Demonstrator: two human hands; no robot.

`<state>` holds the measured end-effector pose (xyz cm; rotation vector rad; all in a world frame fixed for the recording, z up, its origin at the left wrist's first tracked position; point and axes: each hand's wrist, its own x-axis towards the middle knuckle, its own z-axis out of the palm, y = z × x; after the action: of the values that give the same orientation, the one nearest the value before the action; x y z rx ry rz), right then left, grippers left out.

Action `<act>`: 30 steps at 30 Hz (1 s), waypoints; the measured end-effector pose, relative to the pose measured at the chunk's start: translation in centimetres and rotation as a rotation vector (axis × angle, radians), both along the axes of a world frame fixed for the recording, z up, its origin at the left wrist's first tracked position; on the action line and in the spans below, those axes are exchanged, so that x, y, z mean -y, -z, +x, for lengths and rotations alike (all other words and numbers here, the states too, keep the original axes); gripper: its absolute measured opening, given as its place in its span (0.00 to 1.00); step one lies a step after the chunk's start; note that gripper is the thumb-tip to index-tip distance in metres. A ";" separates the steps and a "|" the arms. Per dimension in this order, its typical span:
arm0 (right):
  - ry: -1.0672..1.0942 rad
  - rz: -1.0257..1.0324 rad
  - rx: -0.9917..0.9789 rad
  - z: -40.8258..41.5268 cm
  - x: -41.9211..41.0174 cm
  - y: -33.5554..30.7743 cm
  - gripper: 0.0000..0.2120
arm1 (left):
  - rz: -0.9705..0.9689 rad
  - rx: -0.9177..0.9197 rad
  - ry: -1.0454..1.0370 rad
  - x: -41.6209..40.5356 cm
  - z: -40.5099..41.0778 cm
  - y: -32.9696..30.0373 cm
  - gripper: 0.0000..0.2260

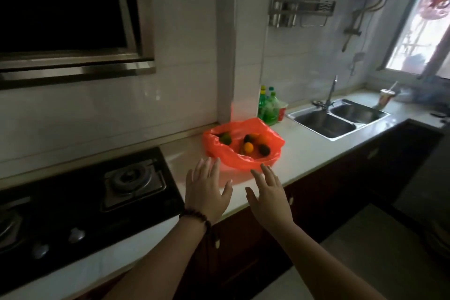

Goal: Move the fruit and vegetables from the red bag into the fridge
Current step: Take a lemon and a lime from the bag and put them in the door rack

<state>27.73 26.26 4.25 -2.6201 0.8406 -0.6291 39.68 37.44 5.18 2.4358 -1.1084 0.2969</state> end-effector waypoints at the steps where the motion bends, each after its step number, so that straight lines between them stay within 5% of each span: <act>1: 0.012 0.010 -0.014 0.3 1.1 0.2 0.27 | -0.001 -0.002 0.010 1.4 0.7 0.2 0.29; 22: 0.097 0.186 -0.202 13.3 26.8 7.9 0.26 | 0.062 -0.204 0.096 26.6 17.2 7.6 0.26; 30: -0.085 0.239 -0.230 19.0 34.5 11.5 0.28 | 0.174 -0.319 -0.007 34.3 19.9 12.5 0.27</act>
<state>46.73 -8.25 -7.25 -2.5211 0.8082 -0.1929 59.57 3.10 -7.27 2.5221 -1.0193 -0.1903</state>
